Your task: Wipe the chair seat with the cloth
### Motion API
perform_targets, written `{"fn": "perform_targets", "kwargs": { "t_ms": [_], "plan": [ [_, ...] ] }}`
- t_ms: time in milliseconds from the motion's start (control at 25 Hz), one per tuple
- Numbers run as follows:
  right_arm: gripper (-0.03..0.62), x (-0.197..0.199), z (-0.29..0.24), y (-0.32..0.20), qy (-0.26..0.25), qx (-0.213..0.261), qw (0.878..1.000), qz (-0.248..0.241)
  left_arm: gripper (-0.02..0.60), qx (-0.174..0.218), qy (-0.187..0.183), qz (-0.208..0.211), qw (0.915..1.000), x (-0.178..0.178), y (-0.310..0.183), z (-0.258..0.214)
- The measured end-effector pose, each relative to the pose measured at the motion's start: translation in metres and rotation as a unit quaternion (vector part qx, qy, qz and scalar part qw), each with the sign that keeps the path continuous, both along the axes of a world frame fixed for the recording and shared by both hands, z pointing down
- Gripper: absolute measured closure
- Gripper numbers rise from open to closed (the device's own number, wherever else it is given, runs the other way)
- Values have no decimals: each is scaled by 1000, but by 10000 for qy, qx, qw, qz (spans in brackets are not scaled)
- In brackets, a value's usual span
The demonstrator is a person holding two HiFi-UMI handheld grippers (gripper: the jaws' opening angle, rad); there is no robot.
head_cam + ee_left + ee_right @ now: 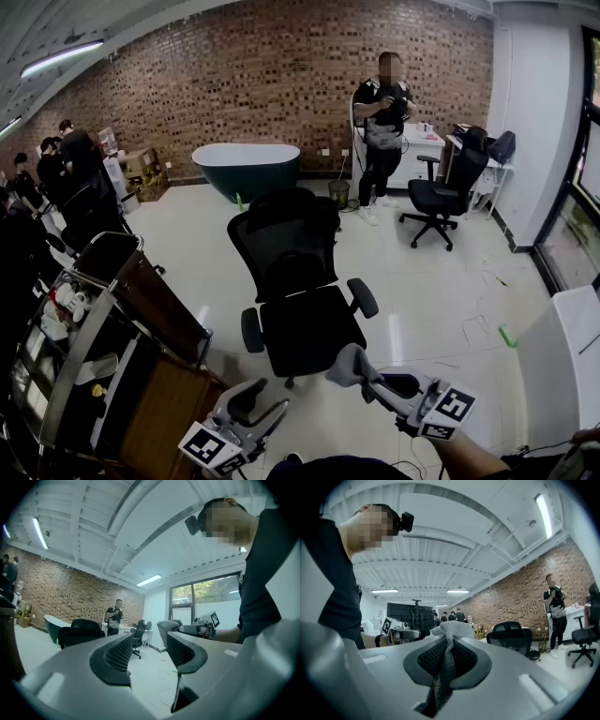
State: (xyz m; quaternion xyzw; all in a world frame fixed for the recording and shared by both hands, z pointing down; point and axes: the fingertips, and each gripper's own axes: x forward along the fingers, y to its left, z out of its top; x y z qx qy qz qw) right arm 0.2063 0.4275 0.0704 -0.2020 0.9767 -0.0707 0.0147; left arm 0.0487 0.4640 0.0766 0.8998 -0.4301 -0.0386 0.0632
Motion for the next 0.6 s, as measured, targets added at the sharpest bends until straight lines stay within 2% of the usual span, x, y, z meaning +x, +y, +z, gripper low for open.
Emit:
{"fn": "perform_targets", "kwargs": {
  "t_ms": [80,200,400,600],
  "plan": [
    [574,4,0,-9,26,47,10000,-14,330,79,63,42,9999,11,-6,-10],
    [574,4,4,-19,23,73,10000,-53,330,23,-34,-3,10000,12,-14,-3],
    [574,-11,15,-45,74,-25,9998,-186,330,-54,-33,-131,9999,0,-32,3],
    [574,-42,26,-88,103,-70,9996,-241,330,-176,-22,-153,9997,-24,-73,20]
  ]
}}
